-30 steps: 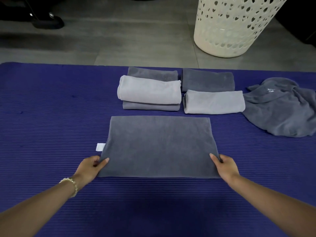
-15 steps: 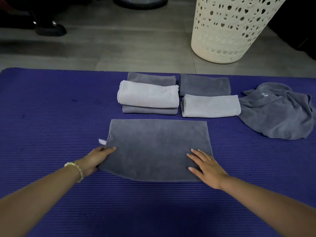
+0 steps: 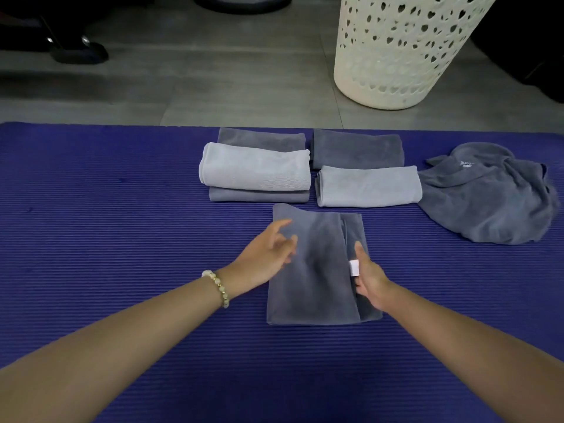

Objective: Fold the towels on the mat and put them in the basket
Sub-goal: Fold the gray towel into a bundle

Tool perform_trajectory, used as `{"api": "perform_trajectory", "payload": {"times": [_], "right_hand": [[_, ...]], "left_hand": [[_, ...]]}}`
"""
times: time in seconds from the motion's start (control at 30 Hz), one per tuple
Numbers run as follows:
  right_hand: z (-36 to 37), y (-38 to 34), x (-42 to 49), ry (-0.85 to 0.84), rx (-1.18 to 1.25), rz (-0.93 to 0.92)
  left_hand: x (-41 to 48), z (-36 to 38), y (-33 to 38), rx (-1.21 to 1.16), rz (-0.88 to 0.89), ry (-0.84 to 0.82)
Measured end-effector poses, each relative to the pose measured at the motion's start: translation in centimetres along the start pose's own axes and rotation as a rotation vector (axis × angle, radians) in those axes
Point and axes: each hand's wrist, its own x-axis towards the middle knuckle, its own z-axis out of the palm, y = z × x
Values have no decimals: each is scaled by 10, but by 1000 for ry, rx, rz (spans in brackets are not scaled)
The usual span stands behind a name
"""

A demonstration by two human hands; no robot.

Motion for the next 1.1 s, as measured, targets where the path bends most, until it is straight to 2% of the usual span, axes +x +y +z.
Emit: {"api": "perform_trajectory", "payload": {"times": [0.07,0.13,0.2,0.3,0.37,0.43,0.57,0.73,0.87,0.97,1.1], "right_hand": [[6,-2,3,16,-34,-33],[12,-5,4,47,-181,-124],[19,-4,6,96,-311,-203],[26,1,-1,171,-361,-354],[24,3,-5,221,-412,-525],[13,4,-4,269,-438,-618],[-19,10,11,346,-418,-541],[-39,16,28,267,-422,-443],[-40,19,32,282,-345,-438],[-41,22,34,266,-378,-452],[-42,21,37,273,-450,-472]], "left_hand": [[5,-4,-24,257,-13,23],[5,-4,-44,463,7,-8],[5,1,-58,647,35,-65],[7,16,-68,832,65,-129],[15,28,-72,880,81,-115],[26,38,-75,934,108,-89],[49,56,-71,1032,199,-135],[102,63,-54,1011,132,-117],[139,64,-45,1018,109,-89],[154,63,-40,1048,114,-45],[177,48,-23,937,-36,-82]]}}
